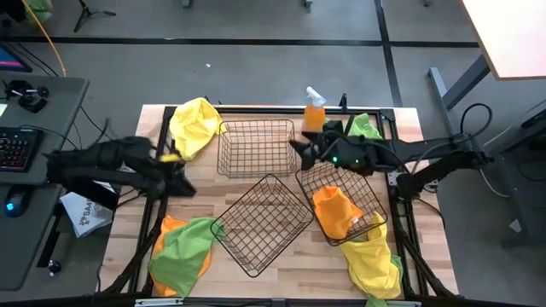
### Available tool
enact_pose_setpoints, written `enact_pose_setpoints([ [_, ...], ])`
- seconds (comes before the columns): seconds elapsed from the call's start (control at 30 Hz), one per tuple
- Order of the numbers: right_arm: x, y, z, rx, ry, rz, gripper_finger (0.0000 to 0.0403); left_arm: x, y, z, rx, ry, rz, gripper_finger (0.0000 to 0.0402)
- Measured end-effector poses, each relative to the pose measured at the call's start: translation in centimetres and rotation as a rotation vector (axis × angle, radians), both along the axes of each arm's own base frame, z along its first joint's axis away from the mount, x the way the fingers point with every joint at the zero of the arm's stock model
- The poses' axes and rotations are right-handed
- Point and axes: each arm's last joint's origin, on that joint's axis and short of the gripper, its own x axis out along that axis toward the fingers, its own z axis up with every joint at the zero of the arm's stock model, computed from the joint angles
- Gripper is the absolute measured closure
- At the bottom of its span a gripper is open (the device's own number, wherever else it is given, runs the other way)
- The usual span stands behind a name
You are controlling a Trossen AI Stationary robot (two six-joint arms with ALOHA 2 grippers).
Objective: Sort microfiber towel by color & place in baskets
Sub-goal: Put the orange microfiber cloth into the right wire basket
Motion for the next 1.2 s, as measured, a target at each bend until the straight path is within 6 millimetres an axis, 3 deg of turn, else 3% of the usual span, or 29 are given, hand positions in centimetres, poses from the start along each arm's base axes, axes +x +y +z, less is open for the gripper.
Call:
enact_pose_setpoints([
  [0.2,0.1,-1.7,0.0,0.053,-0.012,0.011,0.0103,-0.8,-0.7,-2.8,0.1,0.446,-0.15,0.0231],
  [0.4,0.1,-2.3,-0.3,0.02,0.05,0.066,0.0103,0.9,-2.3,-6.6,0.051,0.551,-0.155,0.0224],
  [0.53,0.0,-2.7,-0.3,0.029,0.054,0.078,0.0103,1.7,-3.9,-7.9,0.052,0.667,-0.201,0.0224],
  [0.93,-0.3,-2.7,-0.9,-0.001,0.165,0.189,0.0103,3.4,-7.8,-13.3,0.301,1.121,-0.274,0.0227],
  [1.2,-0.3,-2.4,-1.2,-0.018,0.211,0.28,0.0103,3.8,-8.2,-15.8,0.395,1.316,-0.252,0.0227],
])
